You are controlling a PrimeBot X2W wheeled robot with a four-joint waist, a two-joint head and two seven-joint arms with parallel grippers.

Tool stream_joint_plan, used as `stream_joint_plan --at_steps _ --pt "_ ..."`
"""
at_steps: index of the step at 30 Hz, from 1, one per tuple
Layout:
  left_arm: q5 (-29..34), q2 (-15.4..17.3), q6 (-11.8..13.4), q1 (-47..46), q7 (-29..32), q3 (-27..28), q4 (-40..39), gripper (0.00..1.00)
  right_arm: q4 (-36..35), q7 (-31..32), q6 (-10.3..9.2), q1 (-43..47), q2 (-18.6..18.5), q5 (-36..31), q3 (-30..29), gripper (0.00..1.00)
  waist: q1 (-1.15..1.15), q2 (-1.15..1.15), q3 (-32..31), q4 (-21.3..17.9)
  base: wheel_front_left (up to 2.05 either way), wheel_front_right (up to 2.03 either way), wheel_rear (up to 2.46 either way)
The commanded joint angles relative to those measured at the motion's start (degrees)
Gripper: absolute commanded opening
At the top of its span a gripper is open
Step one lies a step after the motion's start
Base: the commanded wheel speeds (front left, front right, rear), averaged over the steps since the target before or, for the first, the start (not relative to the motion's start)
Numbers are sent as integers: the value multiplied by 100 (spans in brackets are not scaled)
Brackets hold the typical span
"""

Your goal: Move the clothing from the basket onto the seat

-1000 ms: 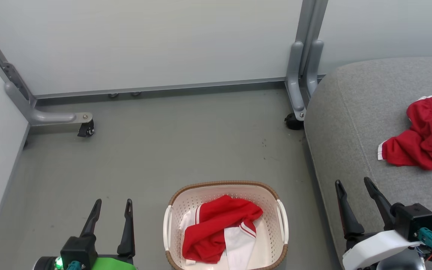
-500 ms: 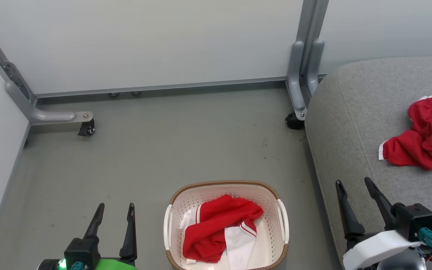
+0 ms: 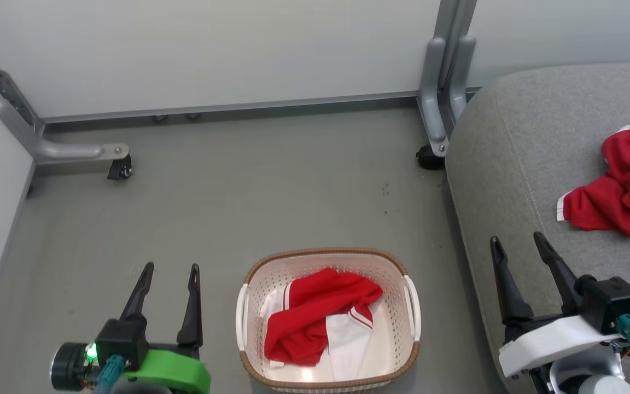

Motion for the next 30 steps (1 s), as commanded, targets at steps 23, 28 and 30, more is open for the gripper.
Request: stream_joint_plan --at_steps 23,28,30 --pt "1010 -330 -626 -3522 -3 -1846 2650 100 -659 -475 -4 -1865 -15 -173 156 100 0 0 3571 -499 0 0 0" --pt "1339 -344 -649 -4199 -3 -2409 3559 100 -613 -652 -4 -2148 -13 -129 291 100 0 0 4159 -701 0 0 0" --pt "1443 -348 -644 -4427 -3 -2582 3936 100 -587 -735 -4 -2236 -13 -100 341 100 0 0 4357 -783 0 0 0"
